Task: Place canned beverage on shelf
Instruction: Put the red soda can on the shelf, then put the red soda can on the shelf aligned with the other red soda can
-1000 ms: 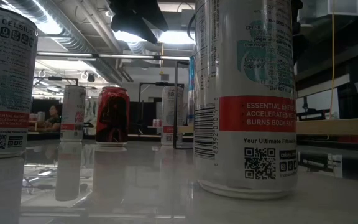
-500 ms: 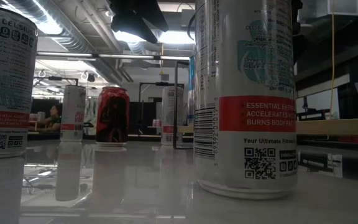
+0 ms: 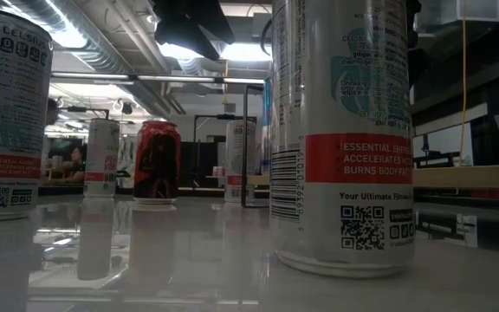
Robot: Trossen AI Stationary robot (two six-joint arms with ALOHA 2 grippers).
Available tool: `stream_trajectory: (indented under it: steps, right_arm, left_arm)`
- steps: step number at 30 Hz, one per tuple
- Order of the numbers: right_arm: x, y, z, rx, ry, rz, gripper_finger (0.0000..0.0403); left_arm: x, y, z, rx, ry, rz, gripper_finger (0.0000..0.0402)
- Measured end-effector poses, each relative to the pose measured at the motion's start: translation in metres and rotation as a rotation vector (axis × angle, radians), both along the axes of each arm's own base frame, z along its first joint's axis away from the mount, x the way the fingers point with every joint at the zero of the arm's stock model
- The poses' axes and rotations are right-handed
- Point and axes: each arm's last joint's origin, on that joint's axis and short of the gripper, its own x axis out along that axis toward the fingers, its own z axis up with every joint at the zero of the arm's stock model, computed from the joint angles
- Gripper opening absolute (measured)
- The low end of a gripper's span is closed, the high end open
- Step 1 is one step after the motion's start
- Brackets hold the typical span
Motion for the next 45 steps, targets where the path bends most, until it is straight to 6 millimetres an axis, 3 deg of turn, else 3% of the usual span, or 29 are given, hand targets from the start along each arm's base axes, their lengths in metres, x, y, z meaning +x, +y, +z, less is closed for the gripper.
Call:
stream_trajectory:
  steps: [4, 11, 23, 39, 45]
  right_arm:
    - [0.001, 0.0, 0.0, 0.002, -0.01, 0.004, 0.033]
    - [0.001, 0.0, 0.0, -0.002, -0.012, 0.005, 0.0395]
    - [-0.005, 0.003, 0.009, 0.082, -0.049, 0.019, 0.0341]
    - [-0.054, 0.0, 0.053, -0.085, -0.206, 0.055, 0.0337]
    - [-0.084, 0.0, 0.077, -0.16, -0.33, 0.119, 0.0337]
  left_arm:
    - [0.0, 0.0, 0.0, 0.0, 0.0, 0.0, 0.0271]
    - [0.0, 0.0, 0.0, 0.0, 0.0, 0.0, 0.0271]
    - [0.0, 0.0, 0.0, 0.0, 0.0, 0.0, 0.0271]
    - [0.0, 0.0, 0.0, 0.0, 0.0, 0.0, 0.0271]
    - [0.0, 0.0, 0.0, 0.0, 0.0, 0.0, 0.0271]
